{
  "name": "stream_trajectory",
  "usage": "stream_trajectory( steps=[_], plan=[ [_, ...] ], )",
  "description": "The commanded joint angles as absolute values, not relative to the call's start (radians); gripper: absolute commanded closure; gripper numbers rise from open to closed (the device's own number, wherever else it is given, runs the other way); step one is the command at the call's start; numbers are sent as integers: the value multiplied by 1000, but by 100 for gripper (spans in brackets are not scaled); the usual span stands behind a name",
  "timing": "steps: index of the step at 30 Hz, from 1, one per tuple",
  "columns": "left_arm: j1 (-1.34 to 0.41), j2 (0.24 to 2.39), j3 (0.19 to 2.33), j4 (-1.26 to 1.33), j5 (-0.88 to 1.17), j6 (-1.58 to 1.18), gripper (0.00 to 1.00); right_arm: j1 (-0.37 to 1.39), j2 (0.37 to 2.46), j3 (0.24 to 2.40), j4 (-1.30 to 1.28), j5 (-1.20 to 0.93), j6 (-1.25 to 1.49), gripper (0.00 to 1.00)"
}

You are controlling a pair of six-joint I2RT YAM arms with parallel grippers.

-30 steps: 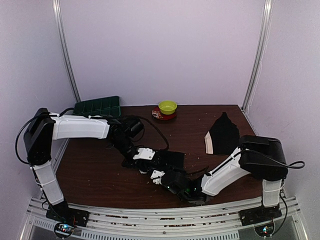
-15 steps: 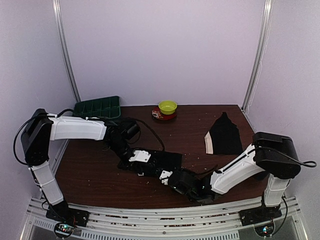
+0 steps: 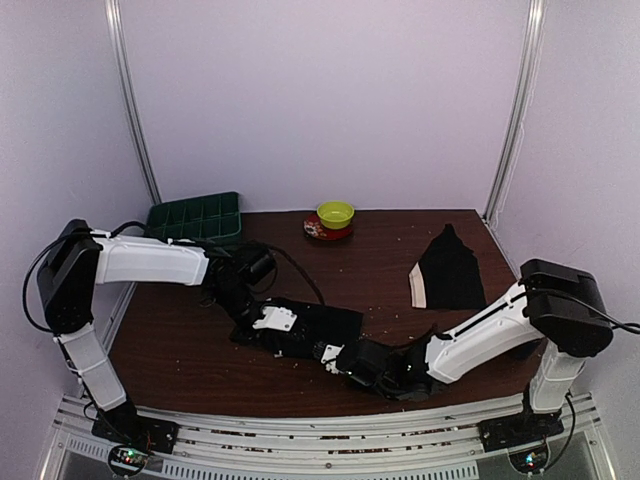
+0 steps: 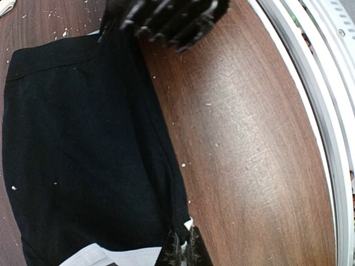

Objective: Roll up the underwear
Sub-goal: Pick up the underwear from the center of the board, then fold the underwear at the center of the board.

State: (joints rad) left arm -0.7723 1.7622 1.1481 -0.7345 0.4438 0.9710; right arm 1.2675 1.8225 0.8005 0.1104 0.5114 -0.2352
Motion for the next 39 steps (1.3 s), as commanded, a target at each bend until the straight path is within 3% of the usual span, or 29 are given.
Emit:
stream_trajectory(
  steps=[1,18,39],
  plan=[
    [-764,1714,1121,-737,420,994,100,1269,1794,837,-41,363,-223,100],
    [-745,1614,1140,-845,287,1148,100,1177,1769,1123,-443,-138,-132,100],
    [-694,1832,1505,-973,146,1277,98,933,1871,1228,-506,-685,-78,100]
  ],
)
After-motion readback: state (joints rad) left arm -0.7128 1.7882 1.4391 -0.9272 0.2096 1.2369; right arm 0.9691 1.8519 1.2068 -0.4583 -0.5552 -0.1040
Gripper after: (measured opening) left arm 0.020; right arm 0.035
